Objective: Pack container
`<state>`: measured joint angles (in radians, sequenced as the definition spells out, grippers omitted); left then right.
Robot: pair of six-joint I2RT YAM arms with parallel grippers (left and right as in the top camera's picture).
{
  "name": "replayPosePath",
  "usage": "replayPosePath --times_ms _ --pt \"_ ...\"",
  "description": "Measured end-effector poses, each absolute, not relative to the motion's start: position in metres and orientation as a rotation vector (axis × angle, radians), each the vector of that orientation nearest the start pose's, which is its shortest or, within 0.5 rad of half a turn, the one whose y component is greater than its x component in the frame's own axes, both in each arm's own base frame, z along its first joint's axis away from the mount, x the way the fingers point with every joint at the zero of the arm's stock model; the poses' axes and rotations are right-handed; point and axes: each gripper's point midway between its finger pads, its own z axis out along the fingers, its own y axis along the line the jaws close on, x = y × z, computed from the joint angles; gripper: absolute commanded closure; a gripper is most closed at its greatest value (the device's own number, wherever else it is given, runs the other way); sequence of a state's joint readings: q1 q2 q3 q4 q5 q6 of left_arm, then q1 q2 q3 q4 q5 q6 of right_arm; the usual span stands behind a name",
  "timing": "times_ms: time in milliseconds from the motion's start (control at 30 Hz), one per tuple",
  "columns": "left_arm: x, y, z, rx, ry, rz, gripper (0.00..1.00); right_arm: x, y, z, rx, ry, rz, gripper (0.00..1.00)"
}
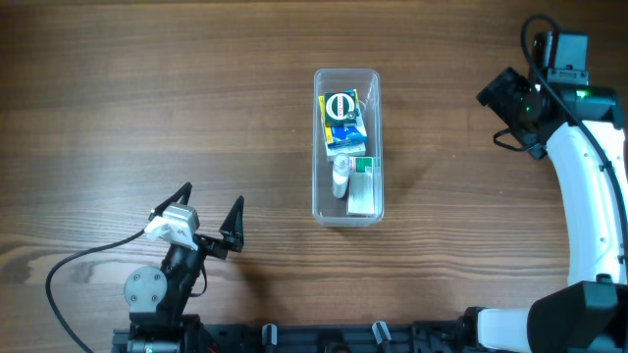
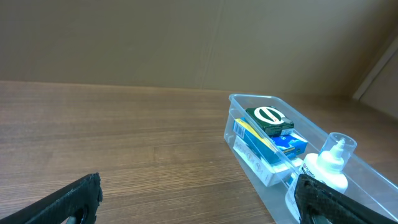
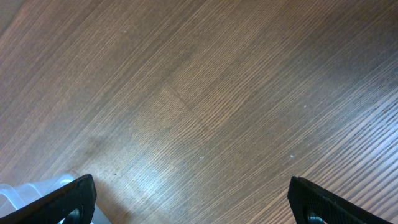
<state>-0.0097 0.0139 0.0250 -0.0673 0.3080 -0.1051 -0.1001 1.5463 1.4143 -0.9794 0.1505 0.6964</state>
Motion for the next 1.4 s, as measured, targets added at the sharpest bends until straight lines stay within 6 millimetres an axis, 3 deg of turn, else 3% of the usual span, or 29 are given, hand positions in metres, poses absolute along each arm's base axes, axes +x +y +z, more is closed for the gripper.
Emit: replayPosePath --times_ms 700,800,867,1033,1067,1133,1267,1333,1400 --pt "0.237 -0.054 0.167 0.157 1.627 -0.336 0.0 0.366 -0.063 0.193 1.069 2.416 -0.001 0.0" --pt "0.237 -0.054 0.166 0.157 1.628 -0.336 0.0 0.356 -0.062 0.227 1.039 2.324 0.039 0.0" --pt "0.237 -0.054 0.167 0.157 1.627 -0.336 0.0 0.335 -0.06 0.279 0.993 2.182 0.097 0.0" --pt "0.237 -0.054 0.166 0.157 1.627 -0.336 0.0 0.288 -0.055 0.343 0.925 1.978 0.174 0.0" --pt "0.237 -0.054 0.166 0.157 1.628 -0.336 0.0 0.279 -0.054 0.347 0.916 1.953 0.183 0.0" --pt "0.237 -0.054 0.167 0.157 1.627 -0.335 0.0 0.255 -0.051 0.331 0.915 1.949 0.185 0.0" --pt "0.237 -0.054 0.166 0.157 1.628 -0.335 0.0 0.219 -0.041 0.262 0.913 2.048 0.171 0.0" --pt "0.237 -0.054 0.166 0.157 1.629 -0.336 0.0 0.202 -0.036 0.24 0.898 2.069 0.177 0.0" --pt "0.237 -0.054 0.166 0.157 1.629 -0.336 0.0 0.19 -0.039 0.233 0.897 2.032 0.159 0.0"
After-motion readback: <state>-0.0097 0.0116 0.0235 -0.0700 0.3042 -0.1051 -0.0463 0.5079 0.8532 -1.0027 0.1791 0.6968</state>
